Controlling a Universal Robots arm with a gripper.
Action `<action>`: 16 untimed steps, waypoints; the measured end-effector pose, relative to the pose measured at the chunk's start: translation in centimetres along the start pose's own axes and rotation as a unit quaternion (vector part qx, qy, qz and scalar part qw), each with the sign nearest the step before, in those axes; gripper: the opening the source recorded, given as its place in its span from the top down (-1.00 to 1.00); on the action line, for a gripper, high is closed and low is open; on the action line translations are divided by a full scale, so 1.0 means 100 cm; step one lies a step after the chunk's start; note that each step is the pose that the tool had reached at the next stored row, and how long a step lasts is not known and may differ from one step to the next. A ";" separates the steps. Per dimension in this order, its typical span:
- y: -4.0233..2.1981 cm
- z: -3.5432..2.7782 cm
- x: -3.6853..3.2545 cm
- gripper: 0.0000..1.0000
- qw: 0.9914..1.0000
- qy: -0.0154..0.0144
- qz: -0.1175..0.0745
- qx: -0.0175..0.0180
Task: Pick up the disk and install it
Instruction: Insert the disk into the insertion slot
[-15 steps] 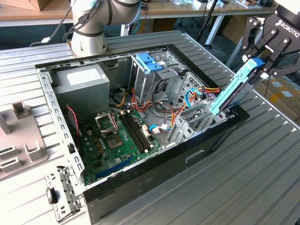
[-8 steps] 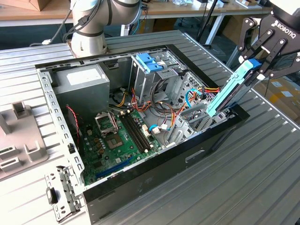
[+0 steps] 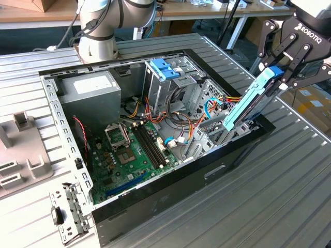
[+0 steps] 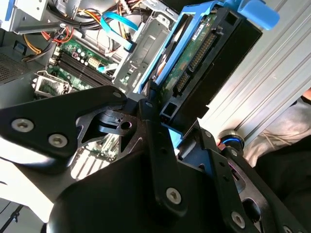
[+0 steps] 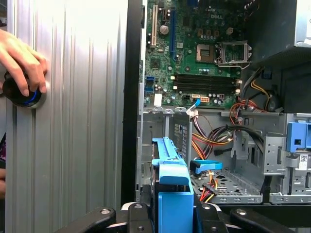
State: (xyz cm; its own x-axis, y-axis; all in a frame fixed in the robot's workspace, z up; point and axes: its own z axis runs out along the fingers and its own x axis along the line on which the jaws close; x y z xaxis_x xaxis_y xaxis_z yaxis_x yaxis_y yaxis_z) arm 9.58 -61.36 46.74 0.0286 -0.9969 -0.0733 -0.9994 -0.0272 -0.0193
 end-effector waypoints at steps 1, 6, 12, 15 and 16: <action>0.0007 0.0000 -0.0001 0.26 1.000 0.000 0.000 0.000; 0.0043 0.0002 -0.0008 0.26 1.000 0.000 0.000 0.000; 0.0127 0.0005 -0.0019 0.26 1.000 0.000 0.000 0.000; 0.0159 0.0005 -0.0022 0.26 1.000 0.000 0.000 0.000; 0.0175 0.0006 -0.0024 0.26 1.000 0.000 0.000 0.000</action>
State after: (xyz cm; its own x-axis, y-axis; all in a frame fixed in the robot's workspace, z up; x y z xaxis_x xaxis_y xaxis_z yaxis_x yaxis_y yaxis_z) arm 7.82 -61.16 46.66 0.0286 -0.9969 -0.0733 -0.9994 -0.0273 -0.0193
